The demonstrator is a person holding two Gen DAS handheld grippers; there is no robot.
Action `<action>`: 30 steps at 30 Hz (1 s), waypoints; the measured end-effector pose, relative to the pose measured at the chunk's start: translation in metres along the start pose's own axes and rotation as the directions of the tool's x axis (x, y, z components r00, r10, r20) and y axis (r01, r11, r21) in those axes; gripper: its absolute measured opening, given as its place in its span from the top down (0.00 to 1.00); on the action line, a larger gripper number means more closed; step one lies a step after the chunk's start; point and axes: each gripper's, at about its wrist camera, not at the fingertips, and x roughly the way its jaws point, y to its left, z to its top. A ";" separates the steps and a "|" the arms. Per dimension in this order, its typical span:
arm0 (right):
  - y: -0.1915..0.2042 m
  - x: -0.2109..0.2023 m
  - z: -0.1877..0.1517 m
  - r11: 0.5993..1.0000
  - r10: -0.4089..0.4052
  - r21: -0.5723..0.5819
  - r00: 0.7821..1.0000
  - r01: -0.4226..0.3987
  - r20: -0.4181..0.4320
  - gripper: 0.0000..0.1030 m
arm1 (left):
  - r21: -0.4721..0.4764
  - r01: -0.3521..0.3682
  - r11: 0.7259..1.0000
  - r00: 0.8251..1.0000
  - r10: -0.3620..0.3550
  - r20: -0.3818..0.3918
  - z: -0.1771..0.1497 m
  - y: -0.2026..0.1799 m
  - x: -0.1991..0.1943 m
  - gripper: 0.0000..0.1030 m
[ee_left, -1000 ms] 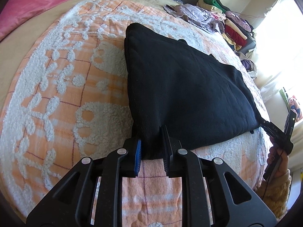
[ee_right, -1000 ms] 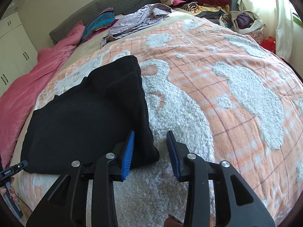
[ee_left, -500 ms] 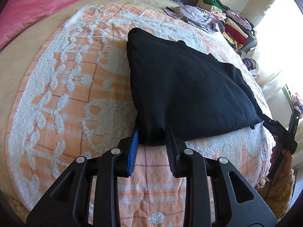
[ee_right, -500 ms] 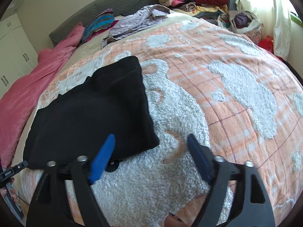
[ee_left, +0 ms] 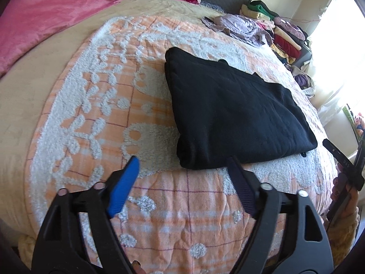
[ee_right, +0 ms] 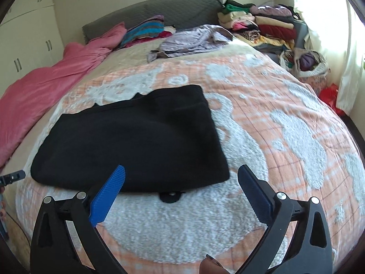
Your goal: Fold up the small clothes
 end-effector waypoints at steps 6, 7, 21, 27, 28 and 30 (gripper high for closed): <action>0.019 -0.006 0.003 0.999 0.028 -0.034 0.999 -0.027 0.023 0.04 | -0.004 -0.014 1.000 1.000 0.014 0.023 0.002 0.002 -0.010 0.11; 0.022 -0.008 0.003 0.999 0.031 -0.040 0.999 -0.030 0.028 0.04 | -0.006 -0.015 1.000 1.000 0.015 0.025 0.002 0.003 -0.011 0.10; 0.067 -0.031 0.006 0.986 0.100 -0.144 0.992 -0.089 0.074 0.04 | -0.033 -0.053 0.998 0.996 0.055 0.069 0.003 0.014 -0.029 0.09; 0.089 -0.036 0.007 0.977 0.123 -0.185 0.988 -0.103 0.098 0.04 | -0.033 -0.105 0.994 0.989 0.108 0.104 0.004 0.018 -0.041 0.09; 0.093 -0.036 0.007 0.975 0.131 -0.192 0.986 -0.110 0.101 0.04 | -0.034 -0.108 0.994 0.988 0.111 0.108 0.004 0.019 -0.043 0.09; 0.099 -0.037 0.007 0.973 0.140 -0.200 0.985 -0.118 0.103 0.04 | -0.038 -0.115 0.993 0.986 0.118 0.114 0.004 0.021 -0.045 0.09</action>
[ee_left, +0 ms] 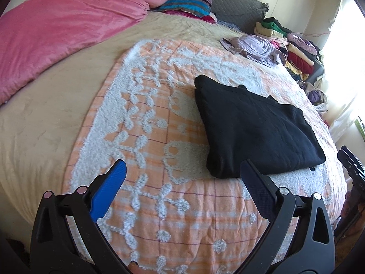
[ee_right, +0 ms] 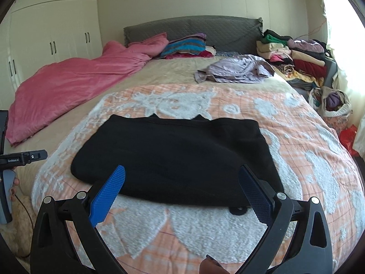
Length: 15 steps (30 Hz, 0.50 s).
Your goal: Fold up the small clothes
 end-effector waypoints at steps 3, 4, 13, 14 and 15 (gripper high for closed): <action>0.011 0.002 0.003 1.000 0.020 -0.013 1.000 -0.019 0.006 0.04 | -0.010 -0.011 1.000 1.000 0.011 0.008 0.000 0.006 -0.003 0.09; 0.014 0.002 0.004 1.000 0.026 -0.018 1.000 -0.026 0.006 0.04 | -0.012 -0.014 1.000 1.000 0.014 0.011 0.000 0.007 -0.004 0.09; 0.050 0.012 0.008 0.995 0.069 -0.074 0.998 -0.069 -0.003 0.04 | -0.036 -0.039 0.999 0.999 0.040 0.023 -0.001 0.022 -0.010 0.09; 0.056 0.013 0.008 0.994 0.076 -0.083 0.997 -0.077 -0.006 0.04 | -0.039 -0.042 0.998 0.999 0.043 0.023 -0.001 0.024 -0.009 0.09; 0.060 0.015 0.008 0.993 0.081 -0.090 0.997 -0.081 -0.007 0.04 | -0.042 -0.043 0.998 0.999 0.044 0.022 -0.001 0.025 -0.009 0.09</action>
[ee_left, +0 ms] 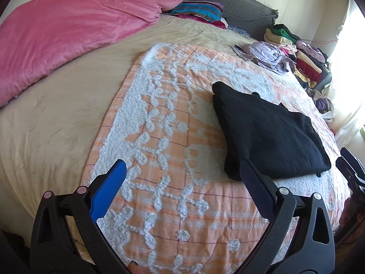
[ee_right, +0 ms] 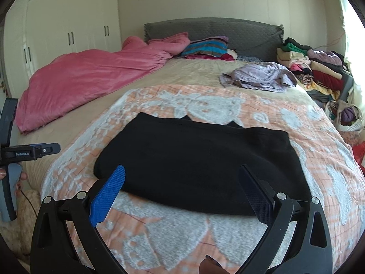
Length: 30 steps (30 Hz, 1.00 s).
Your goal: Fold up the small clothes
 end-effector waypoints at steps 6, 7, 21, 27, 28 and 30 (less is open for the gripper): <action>0.021 0.010 0.004 0.999 0.033 -0.028 0.999 -0.033 -0.007 0.04 | -0.019 -0.011 1.000 1.000 0.011 -0.005 0.001 0.010 0.003 0.09; 0.024 0.011 0.005 0.999 0.037 -0.031 0.999 -0.037 -0.008 0.04 | -0.022 -0.013 1.000 1.000 0.013 -0.004 0.001 0.011 0.003 0.09; 0.061 0.030 0.007 0.992 0.067 -0.108 0.997 -0.070 -0.034 0.04 | -0.015 -0.007 1.000 1.000 0.007 0.002 0.022 0.007 0.018 0.09; 0.070 0.038 0.005 0.989 0.071 -0.129 0.996 -0.077 -0.046 0.04 | 0.012 0.013 1.000 1.000 -0.013 0.001 0.032 -0.007 0.027 0.09; 0.071 0.039 0.005 0.988 0.071 -0.134 0.996 -0.076 -0.046 0.04 | 0.018 0.016 1.000 1.000 -0.016 -0.001 0.034 -0.011 0.030 0.09; 0.074 0.041 0.005 0.987 0.070 -0.140 0.996 -0.076 -0.048 0.04 | 0.027 0.018 0.999 1.000 -0.018 -0.003 0.037 -0.015 0.033 0.09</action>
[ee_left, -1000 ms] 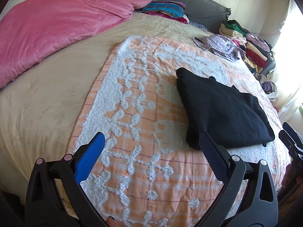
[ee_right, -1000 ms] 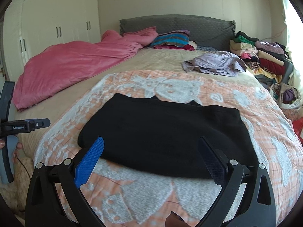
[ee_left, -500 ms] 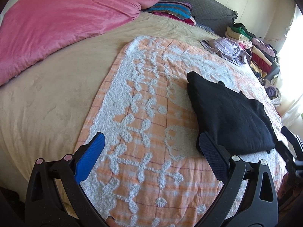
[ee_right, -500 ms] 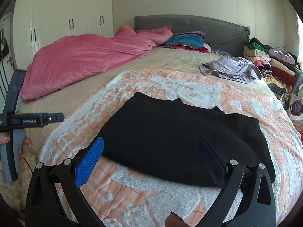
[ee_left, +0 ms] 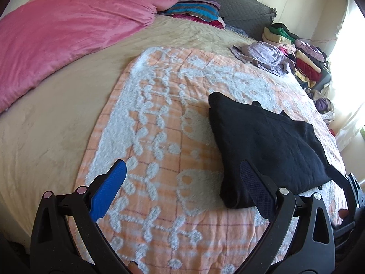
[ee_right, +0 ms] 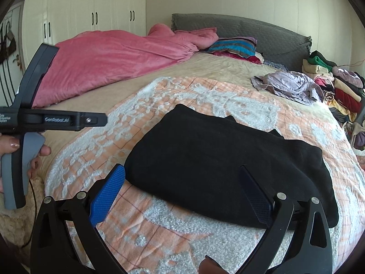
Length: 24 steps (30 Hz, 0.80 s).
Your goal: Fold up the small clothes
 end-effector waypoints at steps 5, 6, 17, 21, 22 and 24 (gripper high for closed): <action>0.003 0.008 -0.002 1.000 0.002 -0.012 1.000 -0.002 -0.012 0.04 | 0.019 0.007 1.000 1.000 -0.007 -0.007 0.008 -0.009 0.011 0.09; 0.004 0.010 -0.002 1.000 -0.001 -0.016 1.000 0.000 -0.015 0.04 | 0.021 0.008 1.000 1.000 -0.007 -0.008 0.009 -0.010 0.012 0.09; 0.008 0.034 -0.014 0.998 -0.030 -0.064 0.998 0.026 -0.055 0.04 | 0.058 0.005 0.998 0.999 -0.003 -0.042 0.021 -0.023 0.039 0.09; 0.010 0.044 -0.019 0.997 -0.033 -0.075 0.997 0.027 -0.074 0.04 | 0.069 0.004 0.998 0.999 -0.001 -0.054 0.025 -0.026 0.050 0.09; 0.011 0.046 -0.020 0.997 -0.031 -0.077 0.996 0.024 -0.080 0.04 | 0.070 0.004 0.998 0.998 0.000 -0.057 0.026 -0.027 0.053 0.09; 0.014 0.054 -0.024 0.996 -0.027 -0.089 0.995 0.018 -0.099 0.04 | 0.072 0.005 0.997 0.998 0.000 -0.063 0.028 -0.028 0.058 0.09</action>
